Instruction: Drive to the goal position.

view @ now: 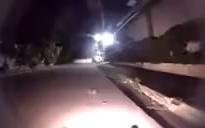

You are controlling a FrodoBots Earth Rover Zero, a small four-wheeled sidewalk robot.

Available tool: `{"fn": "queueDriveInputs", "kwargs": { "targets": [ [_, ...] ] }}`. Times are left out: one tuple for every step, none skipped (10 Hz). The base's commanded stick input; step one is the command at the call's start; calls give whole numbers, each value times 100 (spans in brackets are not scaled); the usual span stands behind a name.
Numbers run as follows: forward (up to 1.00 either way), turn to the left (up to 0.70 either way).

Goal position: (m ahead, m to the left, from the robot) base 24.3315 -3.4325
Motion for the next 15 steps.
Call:
{"fn": "queueDriveInputs", "kwargs": {
  "targets": [
    [70, 0],
    [70, 0],
    [70, 0],
    [70, 0],
    [70, 0],
    [70, 0],
    [70, 0],
    [70, 0],
    [70, 0],
    [70, 0],
    [70, 0],
    [70, 0],
    [70, 0],
    [70, 0],
    [70, 0]
  ]
}}
